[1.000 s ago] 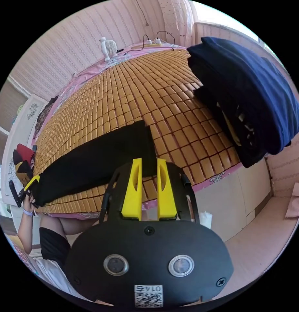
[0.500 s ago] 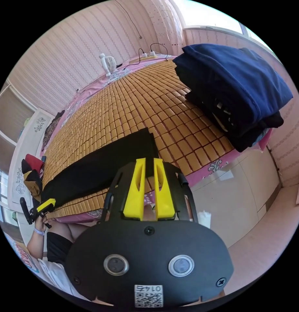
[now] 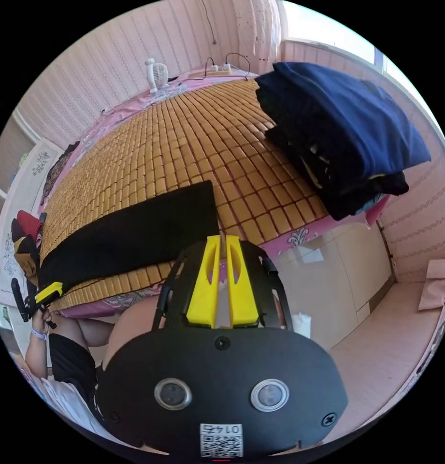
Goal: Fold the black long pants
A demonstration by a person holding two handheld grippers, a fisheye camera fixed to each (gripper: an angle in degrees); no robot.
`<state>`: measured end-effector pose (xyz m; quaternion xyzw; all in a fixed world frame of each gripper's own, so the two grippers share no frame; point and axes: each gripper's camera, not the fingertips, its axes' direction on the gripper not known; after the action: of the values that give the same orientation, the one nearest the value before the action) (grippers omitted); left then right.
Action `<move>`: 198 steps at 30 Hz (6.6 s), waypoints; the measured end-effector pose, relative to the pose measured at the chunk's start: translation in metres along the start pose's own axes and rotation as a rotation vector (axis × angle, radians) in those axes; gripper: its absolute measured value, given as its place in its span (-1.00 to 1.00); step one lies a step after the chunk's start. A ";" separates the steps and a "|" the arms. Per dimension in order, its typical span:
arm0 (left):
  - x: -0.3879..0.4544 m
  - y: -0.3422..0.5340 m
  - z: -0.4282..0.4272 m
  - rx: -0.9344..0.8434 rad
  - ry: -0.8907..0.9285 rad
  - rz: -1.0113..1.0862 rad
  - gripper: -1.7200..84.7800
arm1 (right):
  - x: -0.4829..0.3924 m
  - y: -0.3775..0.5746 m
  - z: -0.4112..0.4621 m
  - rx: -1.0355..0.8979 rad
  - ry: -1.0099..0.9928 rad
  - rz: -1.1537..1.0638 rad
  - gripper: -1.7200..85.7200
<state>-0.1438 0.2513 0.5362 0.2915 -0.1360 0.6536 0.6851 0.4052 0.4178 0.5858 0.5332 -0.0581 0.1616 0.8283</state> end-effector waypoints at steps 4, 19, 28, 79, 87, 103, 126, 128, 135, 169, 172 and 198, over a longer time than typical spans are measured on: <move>-0.001 0.009 0.002 0.012 -0.019 0.014 -0.85 | -0.023 0.011 -0.001 0.099 0.047 -0.034 -0.94; -0.037 0.061 -0.002 0.145 0.116 -0.115 -0.84 | -0.442 0.028 0.078 -0.020 -0.340 -1.198 -0.95; -0.147 0.196 -0.090 0.349 -0.201 -0.369 -0.84 | -0.645 0.042 0.128 -0.088 -0.411 -1.476 -0.94; -0.012 0.069 -0.002 0.074 -0.117 -0.106 -0.98 | -0.644 -0.060 0.210 -0.276 -0.133 -1.292 -0.97; -0.022 0.078 -0.026 0.140 -0.118 -0.182 -0.98 | -0.366 -0.080 0.123 0.131 -0.113 -0.614 -0.69; -0.057 0.064 -0.010 0.035 -0.154 -0.322 -0.98 | -0.134 -0.056 0.114 -0.029 -0.007 -0.277 -0.83; -0.034 -0.005 -0.020 0.250 0.324 -0.217 -0.98 | -0.258 0.022 -0.030 0.146 -0.737 -0.829 -0.73; -0.060 0.029 -0.037 0.211 0.204 -0.279 -0.98 | -0.281 0.041 0.014 -0.006 -0.673 -0.853 -0.73; -0.097 0.073 -0.046 0.206 0.179 -0.458 -0.98 | -0.323 0.104 0.070 -0.081 -0.502 -0.990 -0.74; -0.070 -0.043 0.017 0.148 0.113 -0.346 -0.79 | -0.384 0.173 0.128 0.009 -0.296 -1.028 -0.73; -0.056 -0.047 0.016 0.134 0.089 -0.290 -0.85 | -0.377 0.163 0.129 -0.005 -0.333 -0.972 -0.81; -0.036 0.005 -0.099 0.389 -0.156 -0.333 -0.88 | -0.430 0.091 0.050 0.050 -0.846 -0.991 -0.77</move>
<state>-0.1717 0.2793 0.4384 0.4853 -0.0104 0.5212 0.7020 -0.0257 0.3190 0.5703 0.5336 -0.1226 -0.4622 0.6976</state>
